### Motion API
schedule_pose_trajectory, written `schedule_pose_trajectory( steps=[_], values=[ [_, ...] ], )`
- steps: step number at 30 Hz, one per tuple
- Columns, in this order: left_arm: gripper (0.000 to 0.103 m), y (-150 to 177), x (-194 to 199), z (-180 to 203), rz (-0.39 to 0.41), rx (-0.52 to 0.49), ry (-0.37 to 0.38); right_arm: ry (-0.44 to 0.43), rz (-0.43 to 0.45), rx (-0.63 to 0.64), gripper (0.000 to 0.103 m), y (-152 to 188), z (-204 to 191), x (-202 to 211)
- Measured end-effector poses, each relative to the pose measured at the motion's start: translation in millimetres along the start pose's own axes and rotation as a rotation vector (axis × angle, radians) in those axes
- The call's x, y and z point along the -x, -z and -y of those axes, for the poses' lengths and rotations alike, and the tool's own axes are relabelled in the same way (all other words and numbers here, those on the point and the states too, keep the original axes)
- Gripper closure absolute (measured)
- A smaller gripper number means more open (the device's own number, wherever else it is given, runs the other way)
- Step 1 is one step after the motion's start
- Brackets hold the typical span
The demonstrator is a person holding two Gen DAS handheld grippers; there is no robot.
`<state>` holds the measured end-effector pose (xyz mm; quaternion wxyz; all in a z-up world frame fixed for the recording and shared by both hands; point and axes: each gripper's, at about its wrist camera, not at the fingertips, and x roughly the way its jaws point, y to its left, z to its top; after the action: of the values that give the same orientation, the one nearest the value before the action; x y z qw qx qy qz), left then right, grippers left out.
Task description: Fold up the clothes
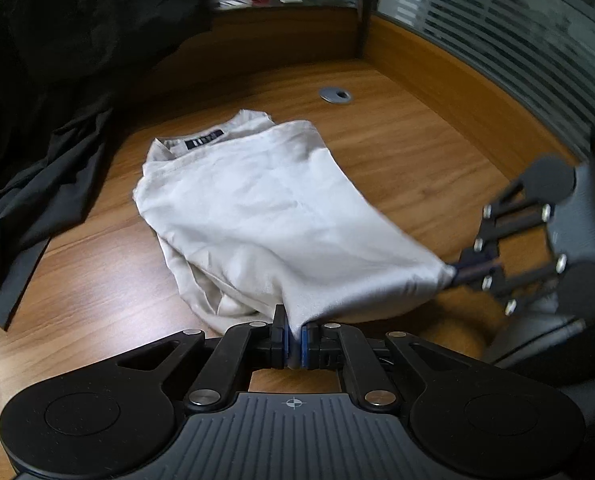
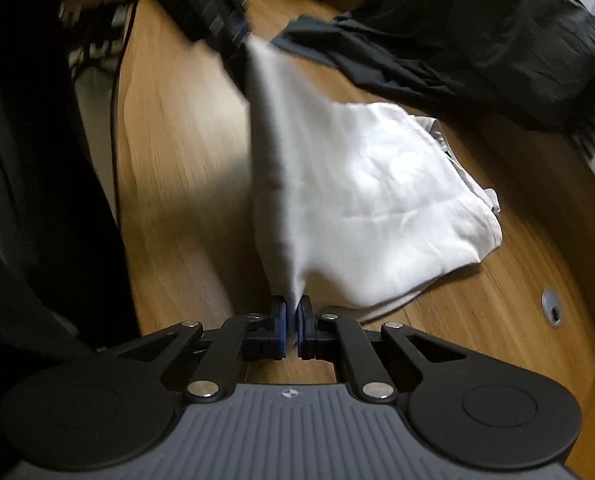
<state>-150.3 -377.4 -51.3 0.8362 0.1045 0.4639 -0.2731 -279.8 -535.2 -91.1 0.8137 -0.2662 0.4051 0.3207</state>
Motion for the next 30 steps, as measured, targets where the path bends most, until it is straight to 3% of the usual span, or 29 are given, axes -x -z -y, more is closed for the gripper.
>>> schedule_pose_trajectory(
  steps=[11, 19, 30],
  values=[
    [0.095, 3, 50, -31, -0.056, -0.012, 0.148, -0.065, 0.006, -0.171, 0.099, -48, 3, 61],
    [0.095, -45, 42, -63, -0.042, -0.005, 0.080, 0.047, 0.021, -0.208, 0.099, -85, 39, 58],
    [0.095, -104, -29, -86, -0.113, -0.023, 0.001, 0.154, -0.114, -0.230, 0.099, -107, 108, -9]
  ],
)
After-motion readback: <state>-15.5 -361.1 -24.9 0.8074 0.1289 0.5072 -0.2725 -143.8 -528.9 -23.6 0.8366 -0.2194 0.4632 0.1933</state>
